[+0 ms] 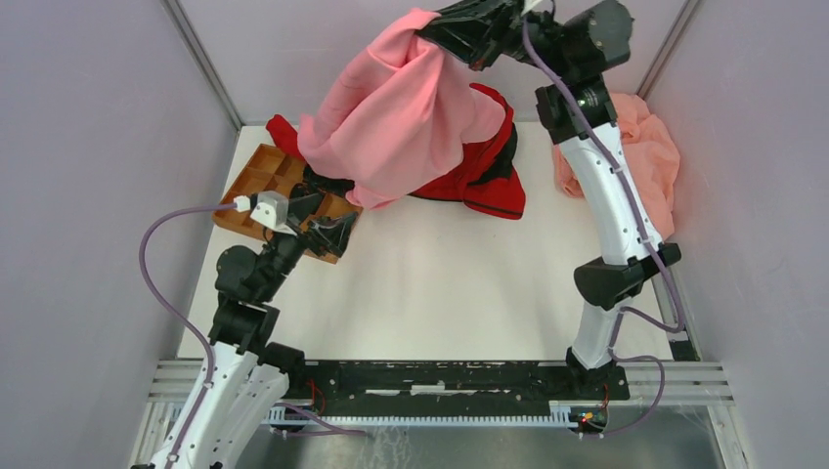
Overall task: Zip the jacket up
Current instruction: Pick up the jacket from the center of the board, then place the jacket at the center of the board.
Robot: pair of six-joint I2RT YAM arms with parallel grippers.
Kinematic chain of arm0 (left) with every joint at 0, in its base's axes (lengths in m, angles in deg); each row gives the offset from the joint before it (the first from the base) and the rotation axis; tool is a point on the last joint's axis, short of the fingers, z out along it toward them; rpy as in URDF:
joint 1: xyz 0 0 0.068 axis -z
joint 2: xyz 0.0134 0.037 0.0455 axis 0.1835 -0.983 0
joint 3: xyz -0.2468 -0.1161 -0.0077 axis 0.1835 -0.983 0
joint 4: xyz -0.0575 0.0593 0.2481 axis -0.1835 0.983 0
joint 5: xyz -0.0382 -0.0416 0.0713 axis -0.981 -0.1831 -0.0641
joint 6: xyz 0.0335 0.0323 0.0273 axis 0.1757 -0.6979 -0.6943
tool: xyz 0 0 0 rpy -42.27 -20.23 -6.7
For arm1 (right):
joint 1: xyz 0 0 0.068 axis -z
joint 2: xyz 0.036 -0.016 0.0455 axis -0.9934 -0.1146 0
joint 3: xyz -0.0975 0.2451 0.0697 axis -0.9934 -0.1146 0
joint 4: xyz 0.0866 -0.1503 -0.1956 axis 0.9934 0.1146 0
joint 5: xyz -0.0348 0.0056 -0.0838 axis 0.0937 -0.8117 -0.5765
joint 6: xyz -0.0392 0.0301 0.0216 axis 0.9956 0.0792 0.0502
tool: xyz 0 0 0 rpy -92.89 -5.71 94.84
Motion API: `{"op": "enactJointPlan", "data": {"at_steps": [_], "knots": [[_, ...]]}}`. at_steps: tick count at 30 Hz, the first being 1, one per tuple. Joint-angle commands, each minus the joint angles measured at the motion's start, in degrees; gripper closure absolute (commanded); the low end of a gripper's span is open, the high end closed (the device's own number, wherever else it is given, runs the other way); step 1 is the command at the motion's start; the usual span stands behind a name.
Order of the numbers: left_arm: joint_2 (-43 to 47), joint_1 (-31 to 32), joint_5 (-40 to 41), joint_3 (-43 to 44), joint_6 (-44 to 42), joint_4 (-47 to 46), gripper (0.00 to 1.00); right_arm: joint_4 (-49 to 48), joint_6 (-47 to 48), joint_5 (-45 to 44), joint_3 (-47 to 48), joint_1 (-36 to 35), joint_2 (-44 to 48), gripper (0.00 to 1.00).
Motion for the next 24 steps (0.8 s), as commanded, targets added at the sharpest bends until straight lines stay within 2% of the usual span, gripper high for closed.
{"op": "enactJointPlan", "data": {"at_steps": [1,3,7,10,13,16,19,21,24], "knots": [[0.01,-0.17,-2.29,1.17,3.72,-6.08,0.01,-32.43,-23.27,9.76,0.61,7.22,9.60,1.00],[1.11,-0.19,-1.01,1.33,3.94,-5.26,0.01,-35.84,-27.10,10.87,0.15,11.10,11.47,1.00],[3.10,-0.15,-0.20,0.86,5.34,-3.87,0.01,-32.53,-26.25,13.36,-3.56,15.10,15.65,1.00],[3.80,-0.20,-1.38,0.33,7.49,-2.91,0.01,-16.57,-13.83,14.74,-9.85,15.23,19.54,1.00],[4.21,-0.12,-3.38,-0.50,9.55,-2.27,0.02,4.94,7.43,12.55,-17.57,15.21,24.21,1.00],[3.96,-0.16,-5.23,-1.50,12.01,-2.41,0.02,10.75,18.60,6.75,-32.99,15.02,30.22,1.00],[2.44,-0.12,-7.42,-2.09,14.85,-2.93,0.03,17.89,30.93,-3.58,-41.78,11.98,32.51,1.00],[1.00,-0.15,-8.22,-2.02,16.75,-2.67,0.04,21.12,38.32,-11.39,-44.66,8.32,32.74,1.00],[-0.92,-0.18,-8.68,-1.30,18.78,-1.38,0.04,22.10,43.86,-21.11,-46.25,3.90,31.85,1.00]]}}
